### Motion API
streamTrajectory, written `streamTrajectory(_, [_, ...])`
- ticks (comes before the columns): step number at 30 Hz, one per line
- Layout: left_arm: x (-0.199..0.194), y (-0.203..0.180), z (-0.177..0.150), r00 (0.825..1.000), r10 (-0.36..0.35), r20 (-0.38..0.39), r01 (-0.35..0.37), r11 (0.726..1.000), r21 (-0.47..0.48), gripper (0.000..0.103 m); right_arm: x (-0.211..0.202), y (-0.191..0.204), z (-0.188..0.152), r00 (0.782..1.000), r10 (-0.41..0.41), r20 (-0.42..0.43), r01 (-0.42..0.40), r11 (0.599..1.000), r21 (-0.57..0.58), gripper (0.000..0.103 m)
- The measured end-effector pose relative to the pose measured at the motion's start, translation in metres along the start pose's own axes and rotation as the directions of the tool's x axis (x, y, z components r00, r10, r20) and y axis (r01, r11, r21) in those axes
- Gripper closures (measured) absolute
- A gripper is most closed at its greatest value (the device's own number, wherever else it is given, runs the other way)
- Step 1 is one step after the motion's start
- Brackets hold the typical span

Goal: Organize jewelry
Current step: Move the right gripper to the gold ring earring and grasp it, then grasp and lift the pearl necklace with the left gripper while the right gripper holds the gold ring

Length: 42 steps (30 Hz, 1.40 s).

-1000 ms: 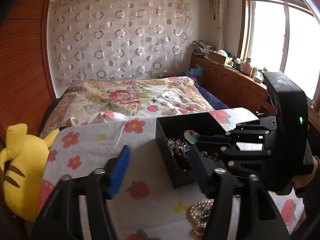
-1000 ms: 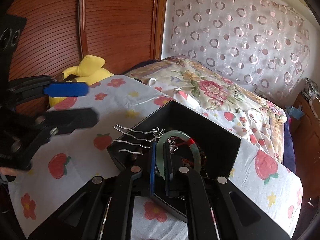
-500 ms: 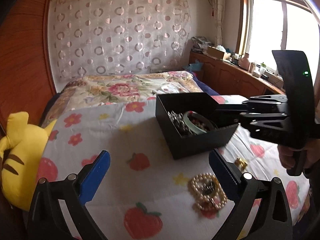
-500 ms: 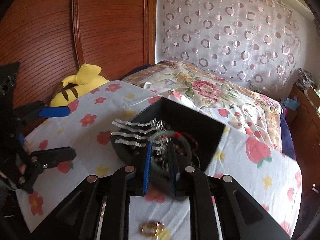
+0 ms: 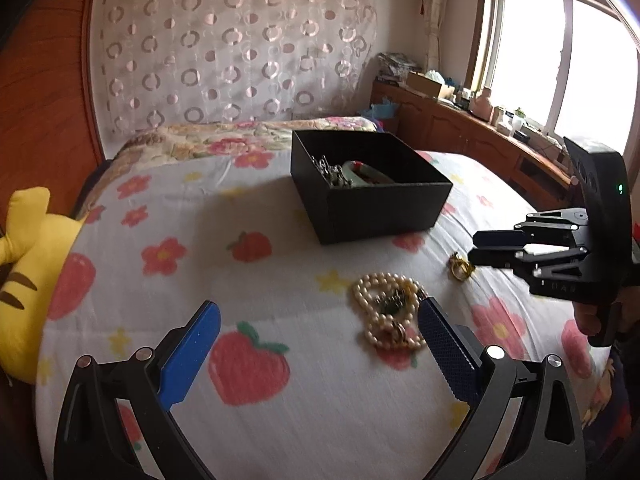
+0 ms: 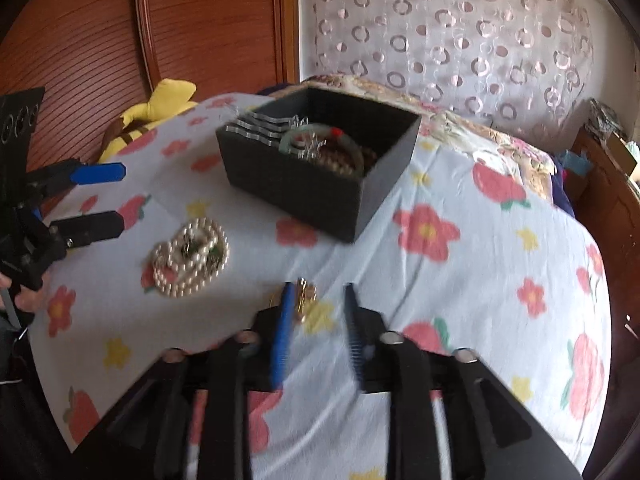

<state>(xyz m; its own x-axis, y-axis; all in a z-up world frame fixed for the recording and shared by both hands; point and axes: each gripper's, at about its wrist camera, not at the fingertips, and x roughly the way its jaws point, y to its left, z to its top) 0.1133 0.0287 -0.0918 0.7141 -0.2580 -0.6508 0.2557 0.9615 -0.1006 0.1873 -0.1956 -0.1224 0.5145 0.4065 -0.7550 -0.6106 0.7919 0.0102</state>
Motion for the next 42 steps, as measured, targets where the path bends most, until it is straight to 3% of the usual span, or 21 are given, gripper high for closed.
streamTrajectory(13, [-0.008, -0.014, -0.001, 1.0, -0.005, 0.009, 0.004, 1.0, 0.031, 0.008, 0.011, 0.019, 0.0, 0.999, -0.011, -0.042, 0.01, 1.0, -0.027, 0.066])
streamTrajectory(16, [-0.008, -0.015, -0.001, 1.0, -0.003, 0.002, 0.003, 1.0, 0.03, 0.008, 0.009, 0.02, -0.001, 0.999, 0.01, -0.043, -0.012, 0.999, -0.031, 0.083])
streamTrajectory(19, [-0.006, -0.017, -0.003, 1.0, 0.002, -0.019, -0.001, 0.999, 0.037, 0.008, 0.003, 0.022, -0.006, 0.999, 0.018, -0.036, -0.019, 0.999, -0.039, 0.09])
streamTrajectory(34, [0.003, -0.035, -0.009, 0.994, -0.019, -0.108, 0.03, 0.994, 0.101, 0.008, -0.042, 0.025, -0.048, 0.998, 0.043, 0.046, -0.044, 0.999, 0.021, 0.091])
streamTrajectory(35, [0.003, -0.036, -0.008, 0.994, -0.027, -0.108, 0.038, 0.994, 0.1, 0.01, -0.044, 0.027, -0.05, 0.998, 0.044, 0.047, -0.045, 0.999, 0.023, 0.091])
streamTrajectory(37, [0.004, -0.036, -0.006, 0.993, -0.044, -0.109, 0.054, 0.994, 0.09, 0.027, -0.048, 0.028, -0.057, 0.998, 0.044, 0.049, -0.045, 0.999, 0.03, 0.091])
streamTrajectory(42, [0.011, -0.035, -0.001, 0.99, -0.056, -0.127, 0.065, 0.995, 0.07, 0.055, -0.049, 0.034, -0.069, 0.998, 0.026, 0.049, -0.028, 0.999, 0.035, 0.091])
